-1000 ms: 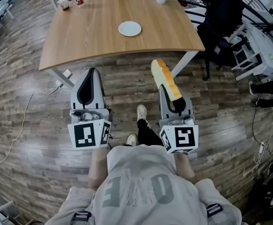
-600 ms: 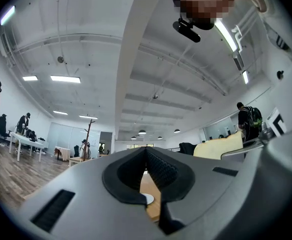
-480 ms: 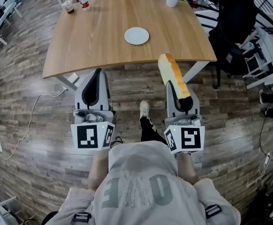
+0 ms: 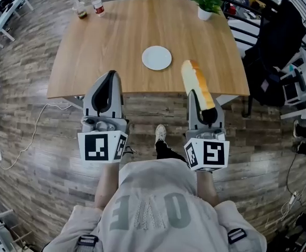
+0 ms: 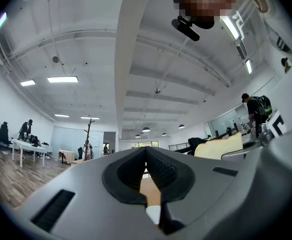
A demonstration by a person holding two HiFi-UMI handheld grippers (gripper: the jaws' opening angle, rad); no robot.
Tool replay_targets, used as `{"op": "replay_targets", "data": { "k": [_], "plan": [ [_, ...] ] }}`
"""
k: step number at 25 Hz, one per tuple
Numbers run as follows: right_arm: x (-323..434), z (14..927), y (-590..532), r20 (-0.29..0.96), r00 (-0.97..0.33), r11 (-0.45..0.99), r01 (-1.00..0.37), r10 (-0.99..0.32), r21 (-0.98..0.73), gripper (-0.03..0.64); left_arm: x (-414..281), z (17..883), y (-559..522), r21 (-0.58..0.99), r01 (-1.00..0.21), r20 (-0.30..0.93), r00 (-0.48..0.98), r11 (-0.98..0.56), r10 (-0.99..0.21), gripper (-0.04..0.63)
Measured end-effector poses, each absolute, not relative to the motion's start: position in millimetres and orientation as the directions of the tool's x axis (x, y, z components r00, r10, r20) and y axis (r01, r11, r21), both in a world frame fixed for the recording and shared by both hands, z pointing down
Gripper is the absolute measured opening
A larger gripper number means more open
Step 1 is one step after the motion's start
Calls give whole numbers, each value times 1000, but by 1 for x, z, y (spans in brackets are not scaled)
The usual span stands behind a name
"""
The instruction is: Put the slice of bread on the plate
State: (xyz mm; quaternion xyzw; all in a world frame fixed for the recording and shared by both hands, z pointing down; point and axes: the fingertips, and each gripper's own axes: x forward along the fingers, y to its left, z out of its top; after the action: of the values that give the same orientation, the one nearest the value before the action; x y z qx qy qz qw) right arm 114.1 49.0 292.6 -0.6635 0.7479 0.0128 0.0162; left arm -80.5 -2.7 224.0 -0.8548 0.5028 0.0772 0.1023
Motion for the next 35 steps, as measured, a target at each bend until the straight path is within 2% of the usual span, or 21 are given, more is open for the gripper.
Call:
{"op": "replay_targets", "data": {
  "k": [14,26,35],
  "plan": [
    [144,282,-99,-56,-214,214,-977,-975,0,92,-60,206,-138,-94,-922,-249,388,-376,-888,8],
    [163,283,-139,-55,-209,208,-978,-976,16,92,-48,206,-180,-98,-929,-258,371,-358,-892,8],
    [140,280,-156,-45,-209,202,-972,-977,119,93,-57,213,-196,-89,-926,-252,378,-368,-891,8]
  ]
}}
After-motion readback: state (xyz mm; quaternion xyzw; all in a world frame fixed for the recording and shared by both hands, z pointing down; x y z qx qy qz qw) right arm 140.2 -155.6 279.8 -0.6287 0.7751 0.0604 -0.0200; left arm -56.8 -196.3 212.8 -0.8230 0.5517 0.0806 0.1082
